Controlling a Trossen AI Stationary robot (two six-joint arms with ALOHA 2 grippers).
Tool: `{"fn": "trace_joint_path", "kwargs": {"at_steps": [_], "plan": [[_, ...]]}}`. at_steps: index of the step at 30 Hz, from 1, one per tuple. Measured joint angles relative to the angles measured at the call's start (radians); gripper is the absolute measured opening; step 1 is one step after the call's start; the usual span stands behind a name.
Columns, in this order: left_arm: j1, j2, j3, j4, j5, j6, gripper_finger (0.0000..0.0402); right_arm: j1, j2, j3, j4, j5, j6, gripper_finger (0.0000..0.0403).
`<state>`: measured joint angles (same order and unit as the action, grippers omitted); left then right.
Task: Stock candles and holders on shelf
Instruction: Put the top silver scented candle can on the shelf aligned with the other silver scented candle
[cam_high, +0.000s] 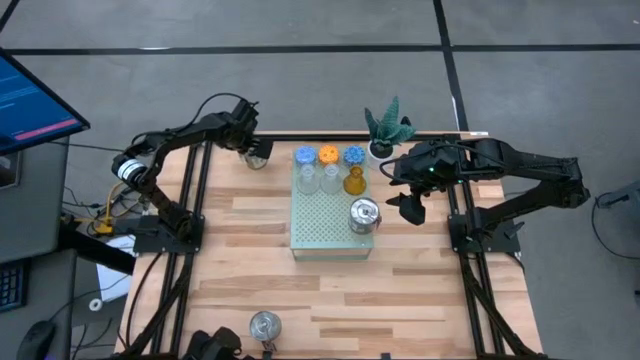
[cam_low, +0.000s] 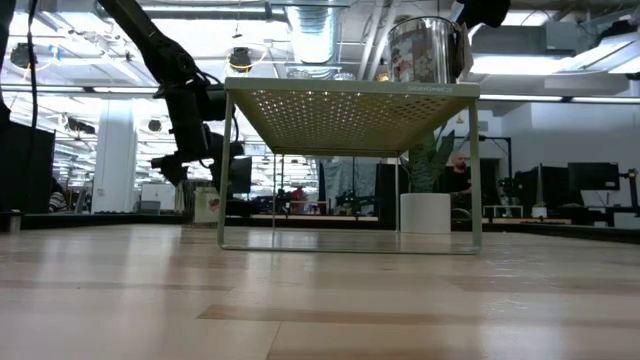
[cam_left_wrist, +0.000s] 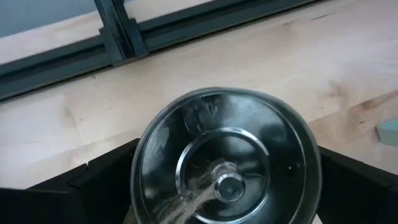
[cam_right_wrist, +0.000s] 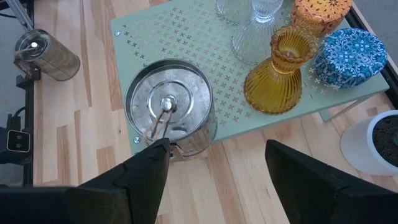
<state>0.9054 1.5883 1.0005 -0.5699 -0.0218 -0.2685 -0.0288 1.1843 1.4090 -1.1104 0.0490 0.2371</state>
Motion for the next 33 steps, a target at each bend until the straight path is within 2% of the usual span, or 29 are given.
{"fn": "trace_joint_path", "kwargs": {"at_steps": [6,9,28,33], "plan": [[0.0,0.0,0.0,0.017,0.026,0.038,0.0396,0.0,0.0,0.0,0.0,0.0,0.0,0.0256],[0.0,0.0,0.0,0.02,0.063,0.108,0.0396,0.0,0.0,0.0,0.0,0.0,0.0,0.0256],[-0.003,0.0,0.0,0.035,0.067,0.139,0.0396,0.0,0.0,0.0,0.0,0.0,0.0,0.0256],[-0.003,0.0,0.001,0.038,0.063,0.145,0.0366,0.0,0.0,0.0,0.0,0.0,0.0,0.0256]]}}
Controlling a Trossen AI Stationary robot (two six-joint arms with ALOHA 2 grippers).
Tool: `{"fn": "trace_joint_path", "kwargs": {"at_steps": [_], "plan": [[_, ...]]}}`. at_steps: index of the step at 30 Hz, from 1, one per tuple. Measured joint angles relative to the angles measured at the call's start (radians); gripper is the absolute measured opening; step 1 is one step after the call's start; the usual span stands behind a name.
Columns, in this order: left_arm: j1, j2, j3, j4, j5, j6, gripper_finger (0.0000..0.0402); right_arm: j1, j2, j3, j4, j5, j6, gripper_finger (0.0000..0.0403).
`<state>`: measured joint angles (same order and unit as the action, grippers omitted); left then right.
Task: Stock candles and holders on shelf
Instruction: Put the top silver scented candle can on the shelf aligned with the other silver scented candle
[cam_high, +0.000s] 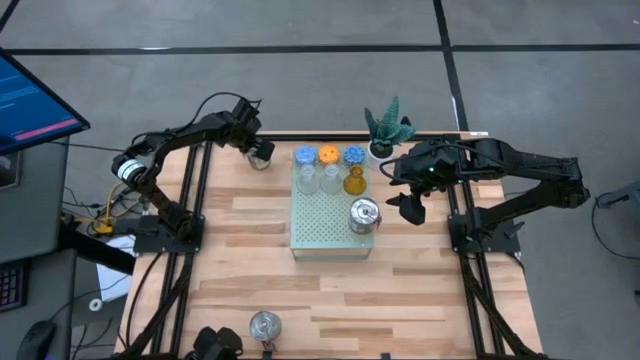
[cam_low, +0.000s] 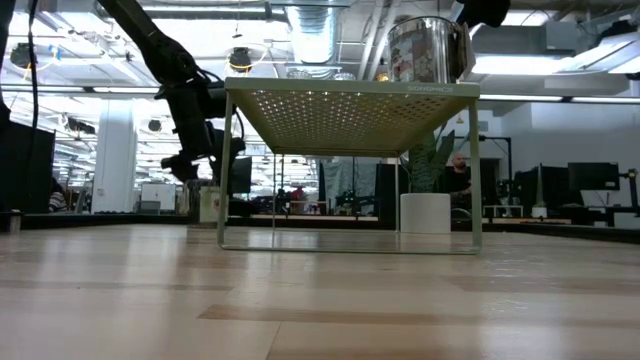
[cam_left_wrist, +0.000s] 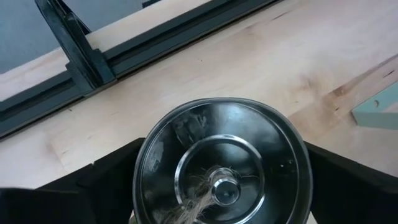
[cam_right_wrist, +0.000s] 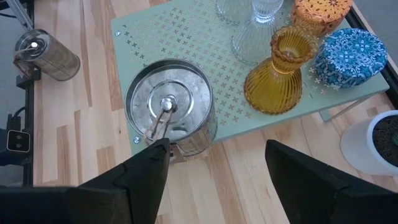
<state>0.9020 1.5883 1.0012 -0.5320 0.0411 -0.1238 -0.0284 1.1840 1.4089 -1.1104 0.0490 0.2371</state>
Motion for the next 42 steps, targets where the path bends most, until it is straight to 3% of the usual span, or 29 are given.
{"fn": "trace_joint_path", "kwargs": {"at_steps": [13,20,26,31,35,42], "plan": [[-0.013,-0.058,-0.004,-0.029,0.011,-0.017,0.0358,0.0,0.0,0.0,0.0,0.0,0.0,0.0256],[-0.012,-0.231,-0.002,-0.045,0.01,-0.067,0.0358,0.0,0.0,0.0,0.0,0.0,0.0,0.0256],[-0.075,-0.495,-0.002,-0.109,0.115,-0.147,0.0357,0.0,0.0,0.0,0.0,0.0,0.0,0.0256],[-0.195,-0.714,-0.002,-0.109,0.226,-0.263,0.0357,0.0,0.0,0.0,0.0,0.0,0.0,0.0256],[-0.36,-0.818,-0.001,-0.106,0.248,-0.396,0.0357,0.0,0.0,0.0,0.0,0.0,0.0,0.0256],[-0.702,-0.798,0.0,-0.045,0.1,-0.53,0.0356,0.0,0.0,0.0,0.0,0.0,0.0,0.0256]]}}
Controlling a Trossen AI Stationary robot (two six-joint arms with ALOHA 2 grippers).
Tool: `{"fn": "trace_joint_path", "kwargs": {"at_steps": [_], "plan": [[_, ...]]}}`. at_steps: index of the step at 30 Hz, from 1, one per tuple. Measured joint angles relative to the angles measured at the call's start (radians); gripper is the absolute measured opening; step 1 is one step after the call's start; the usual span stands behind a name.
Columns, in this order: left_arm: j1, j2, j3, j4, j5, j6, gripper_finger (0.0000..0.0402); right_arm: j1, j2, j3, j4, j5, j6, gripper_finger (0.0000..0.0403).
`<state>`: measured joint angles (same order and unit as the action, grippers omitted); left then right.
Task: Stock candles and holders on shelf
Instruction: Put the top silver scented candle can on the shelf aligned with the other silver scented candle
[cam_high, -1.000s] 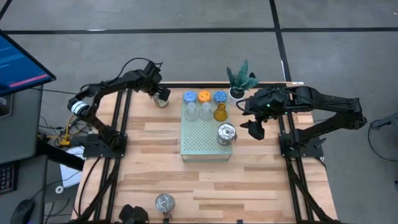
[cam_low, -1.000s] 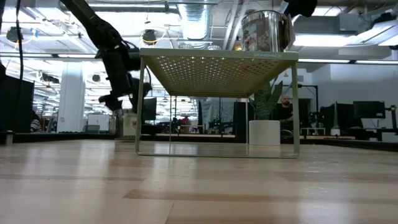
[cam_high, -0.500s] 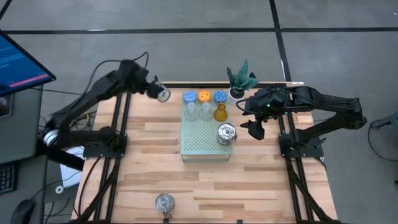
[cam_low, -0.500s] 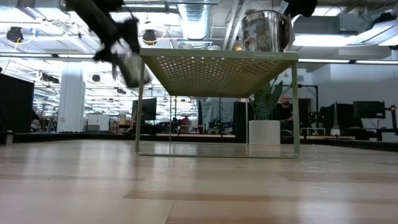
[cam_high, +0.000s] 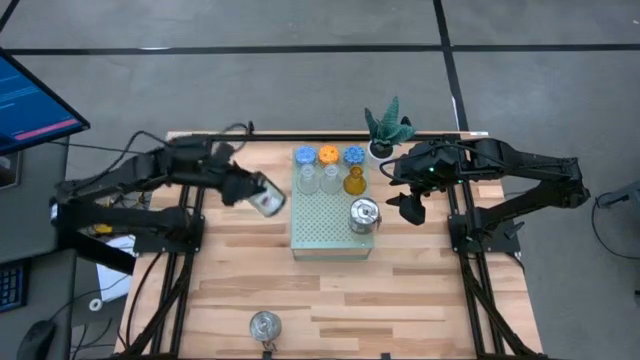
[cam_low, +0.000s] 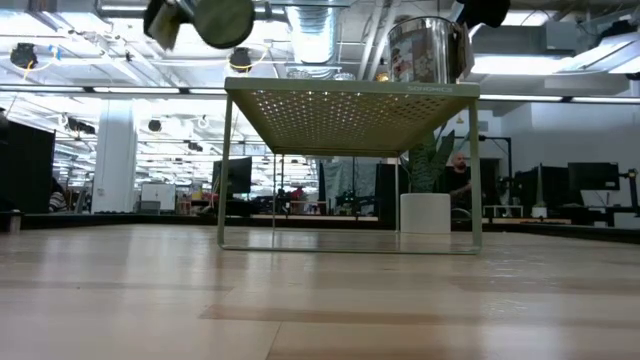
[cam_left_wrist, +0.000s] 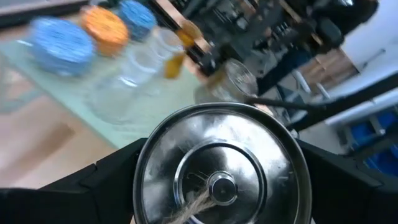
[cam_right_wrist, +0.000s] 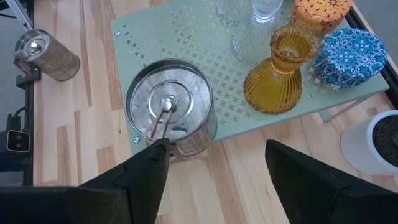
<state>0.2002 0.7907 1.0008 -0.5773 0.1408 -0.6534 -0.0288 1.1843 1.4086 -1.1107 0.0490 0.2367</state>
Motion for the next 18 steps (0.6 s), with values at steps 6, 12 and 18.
{"fn": "trace_joint_path", "kwargs": {"at_steps": [6,12,18], "plan": [[-0.183,0.173,0.104,0.023,-0.121,0.019,0.0357,0.0,0.0,0.0,0.0,0.0,0.0,0.0256],[-0.222,0.368,0.249,0.022,-0.164,0.094,0.0358,0.0,0.0,0.0,0.0,0.0,0.0,0.0256],[-0.222,0.523,0.329,0.015,-0.204,0.148,0.0358,0.0,0.0,0.0,0.0,0.0,0.0,0.0256]]}}
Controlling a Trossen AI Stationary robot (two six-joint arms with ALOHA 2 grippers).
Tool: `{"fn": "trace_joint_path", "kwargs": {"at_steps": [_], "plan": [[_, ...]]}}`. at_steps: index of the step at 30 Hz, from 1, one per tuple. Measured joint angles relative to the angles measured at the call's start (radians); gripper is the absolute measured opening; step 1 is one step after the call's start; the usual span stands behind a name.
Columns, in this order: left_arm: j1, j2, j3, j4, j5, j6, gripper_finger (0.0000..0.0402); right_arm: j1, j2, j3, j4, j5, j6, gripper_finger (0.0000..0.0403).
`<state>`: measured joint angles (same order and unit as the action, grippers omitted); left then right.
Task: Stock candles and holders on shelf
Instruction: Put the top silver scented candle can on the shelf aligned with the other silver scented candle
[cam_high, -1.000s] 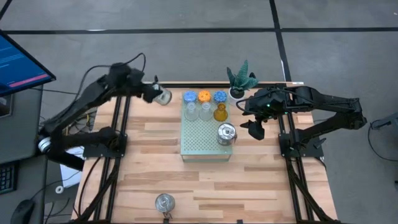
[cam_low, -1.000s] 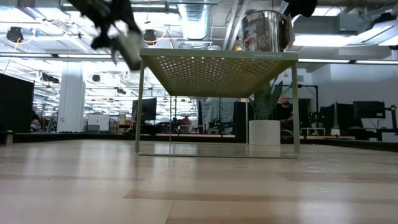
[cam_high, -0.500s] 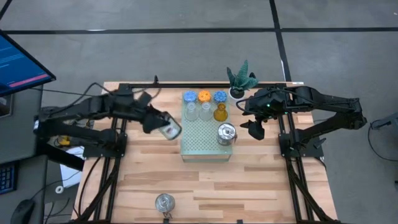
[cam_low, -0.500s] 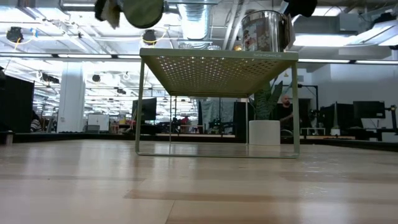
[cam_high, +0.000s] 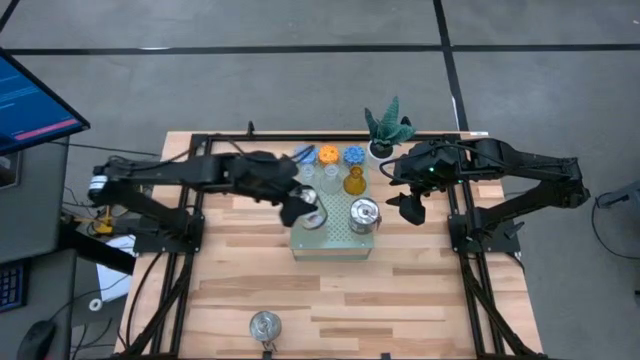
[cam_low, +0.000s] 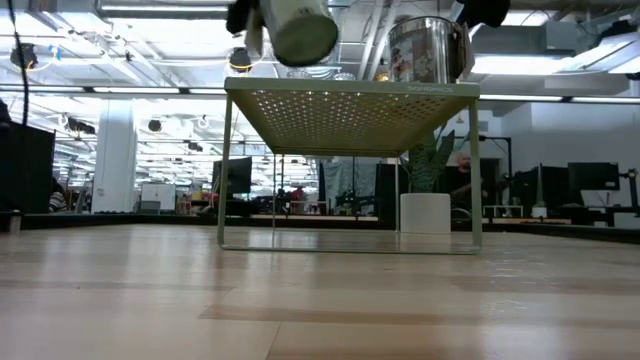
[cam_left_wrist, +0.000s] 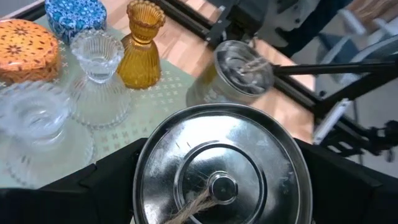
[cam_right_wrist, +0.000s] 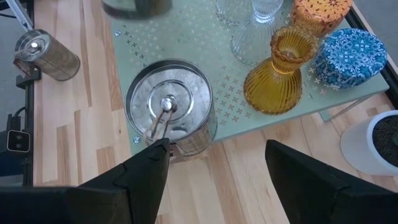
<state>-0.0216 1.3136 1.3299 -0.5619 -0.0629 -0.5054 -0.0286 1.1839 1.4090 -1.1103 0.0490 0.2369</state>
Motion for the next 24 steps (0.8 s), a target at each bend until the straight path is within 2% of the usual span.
{"fn": "trace_joint_path", "kwargs": {"at_steps": [9,14,24], "plan": [[-0.024,0.146,0.076,-0.001,-0.105,0.003,0.0359,0.0,0.0,0.0,0.0,0.0,0.0,0.0256],[-0.051,0.179,0.084,0.002,-0.173,0.0,0.0359,0.0,0.0,0.0,0.0,0.0,0.0,0.0256],[-0.092,0.201,0.084,0.002,-0.234,-0.004,0.036,0.0,0.0,0.0,0.0,0.0,0.0,0.0256]]}}
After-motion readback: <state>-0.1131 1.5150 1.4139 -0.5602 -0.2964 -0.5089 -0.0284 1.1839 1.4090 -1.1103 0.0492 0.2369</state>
